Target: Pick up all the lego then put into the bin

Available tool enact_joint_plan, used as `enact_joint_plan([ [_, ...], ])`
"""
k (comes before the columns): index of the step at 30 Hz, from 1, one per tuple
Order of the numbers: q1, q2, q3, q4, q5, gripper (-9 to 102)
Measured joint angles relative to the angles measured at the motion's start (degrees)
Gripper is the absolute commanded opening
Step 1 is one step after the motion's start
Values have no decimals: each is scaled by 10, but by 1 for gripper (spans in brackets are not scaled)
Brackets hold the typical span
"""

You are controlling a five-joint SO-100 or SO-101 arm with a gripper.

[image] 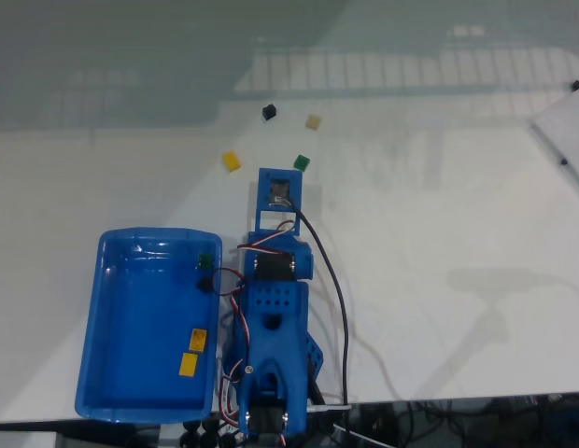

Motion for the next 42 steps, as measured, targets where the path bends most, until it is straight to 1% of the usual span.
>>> enact_joint_plan([
  [15, 9, 2, 0, 0, 0, 1],
  [19, 9, 2, 0, -3, 0, 13],
  [24, 9, 2, 0, -21, 1, 18],
  [33, 18, 2, 1, -129, -5, 21],
  [42, 81, -1, 1, -271, -56, 22],
])
